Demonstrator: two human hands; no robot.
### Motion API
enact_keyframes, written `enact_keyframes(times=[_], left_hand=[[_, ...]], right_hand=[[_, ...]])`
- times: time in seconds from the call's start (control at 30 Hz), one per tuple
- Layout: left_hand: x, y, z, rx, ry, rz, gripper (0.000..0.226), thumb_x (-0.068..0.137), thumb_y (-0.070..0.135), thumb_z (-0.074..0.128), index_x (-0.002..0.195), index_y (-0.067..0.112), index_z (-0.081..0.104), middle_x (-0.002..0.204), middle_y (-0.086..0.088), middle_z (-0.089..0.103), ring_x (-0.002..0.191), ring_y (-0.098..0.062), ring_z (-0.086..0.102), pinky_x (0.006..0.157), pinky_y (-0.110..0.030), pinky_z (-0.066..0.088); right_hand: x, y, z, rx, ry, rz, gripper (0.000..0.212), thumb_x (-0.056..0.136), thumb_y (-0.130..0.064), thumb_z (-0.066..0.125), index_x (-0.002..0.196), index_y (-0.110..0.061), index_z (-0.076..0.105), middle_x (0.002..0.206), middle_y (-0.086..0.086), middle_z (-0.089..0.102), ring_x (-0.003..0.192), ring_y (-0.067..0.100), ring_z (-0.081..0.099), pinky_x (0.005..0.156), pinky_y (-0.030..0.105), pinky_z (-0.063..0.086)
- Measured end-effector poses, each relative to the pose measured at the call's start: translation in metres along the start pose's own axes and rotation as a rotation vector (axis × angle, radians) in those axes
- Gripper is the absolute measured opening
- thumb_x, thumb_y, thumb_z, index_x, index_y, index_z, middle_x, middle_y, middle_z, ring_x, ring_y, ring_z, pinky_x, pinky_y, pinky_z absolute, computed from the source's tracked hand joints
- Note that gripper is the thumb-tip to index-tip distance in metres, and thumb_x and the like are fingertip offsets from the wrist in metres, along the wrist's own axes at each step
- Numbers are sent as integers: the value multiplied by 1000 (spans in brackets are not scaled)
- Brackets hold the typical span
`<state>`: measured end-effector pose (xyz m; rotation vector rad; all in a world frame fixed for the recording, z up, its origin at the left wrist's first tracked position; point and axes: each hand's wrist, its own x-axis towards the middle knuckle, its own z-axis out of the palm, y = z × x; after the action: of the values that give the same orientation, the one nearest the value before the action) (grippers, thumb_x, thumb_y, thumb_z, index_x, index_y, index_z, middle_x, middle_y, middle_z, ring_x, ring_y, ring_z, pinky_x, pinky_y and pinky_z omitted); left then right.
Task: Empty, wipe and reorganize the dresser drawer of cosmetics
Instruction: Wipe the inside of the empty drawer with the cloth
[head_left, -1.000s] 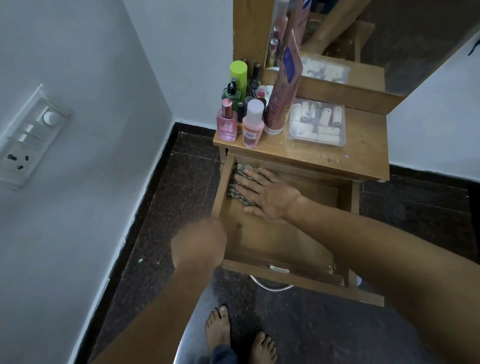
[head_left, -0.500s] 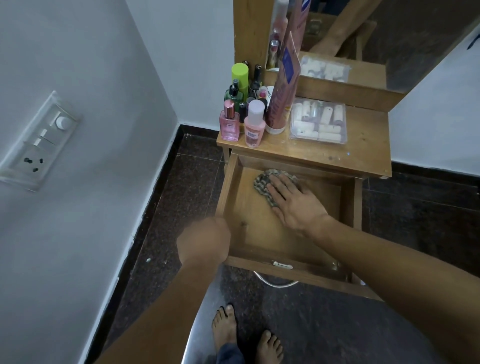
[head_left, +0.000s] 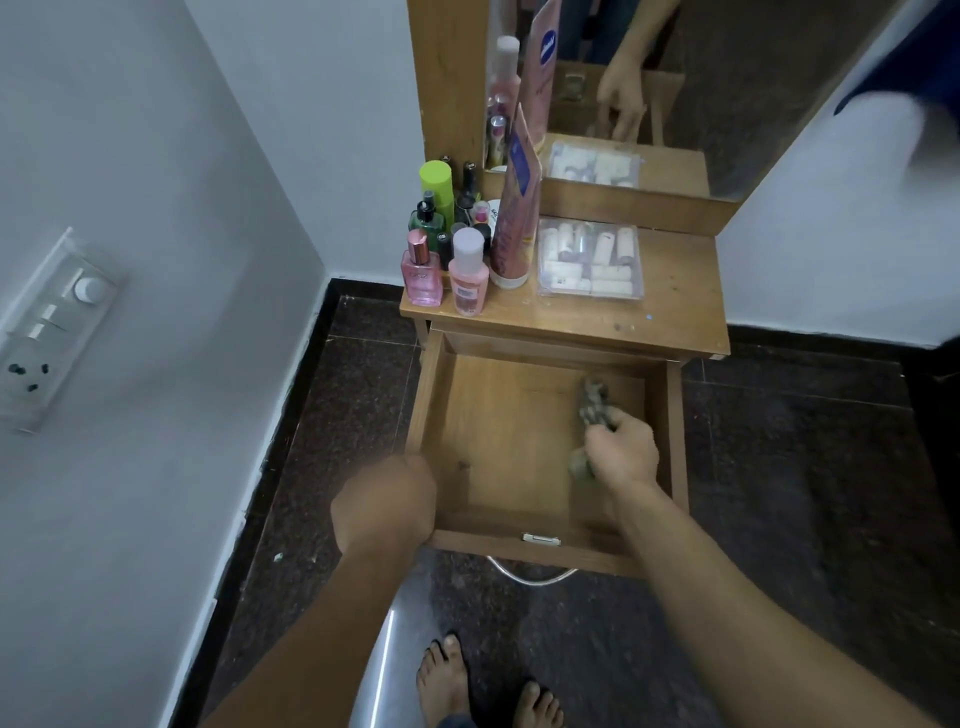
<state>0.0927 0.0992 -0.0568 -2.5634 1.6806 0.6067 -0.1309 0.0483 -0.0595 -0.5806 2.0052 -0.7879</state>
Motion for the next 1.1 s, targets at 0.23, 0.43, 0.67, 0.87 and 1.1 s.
enact_keyframes(times=[0.23,0.43,0.67,0.87,1.1], left_hand=[[-1,1,-2,-5,-16,1,51,104,34,27,104,10,72,104,-15,73,95,-36,69,80,-39,53],[1,-1,-3,-6,-45,10,50,105,33,28,105,10,72,105,-14,73,96,-35,69,84,-41,55],[3,-1,-2,-6,-57,15,49,105,34,28,104,12,72,102,-12,74,94,-33,69,85,-41,56],[4,-4,-1,-14,-59,12,51,104,35,27,101,12,72,101,-13,74,94,-33,69,86,-40,55],[4,-5,1,-4,-68,16,47,104,35,28,101,15,71,103,-11,73,95,-32,68,83,-39,52]], right_hand=[[-4,-38,44,1021,239,243,63,106,-13,41,162,-31,18,157,7,41,134,27,51,117,44,38],[28,-81,73,880,337,125,77,97,0,25,163,-31,-1,172,-2,2,156,25,11,126,42,16],[14,-88,116,781,276,88,74,99,2,31,163,-16,-2,171,5,-9,156,27,1,127,42,11],[-42,-93,159,676,-242,107,116,78,-15,62,158,-19,-21,167,6,-22,155,28,-2,121,43,14],[-57,-87,162,234,-478,74,137,50,-30,58,155,-15,-29,166,10,-26,155,30,-6,119,51,9]])
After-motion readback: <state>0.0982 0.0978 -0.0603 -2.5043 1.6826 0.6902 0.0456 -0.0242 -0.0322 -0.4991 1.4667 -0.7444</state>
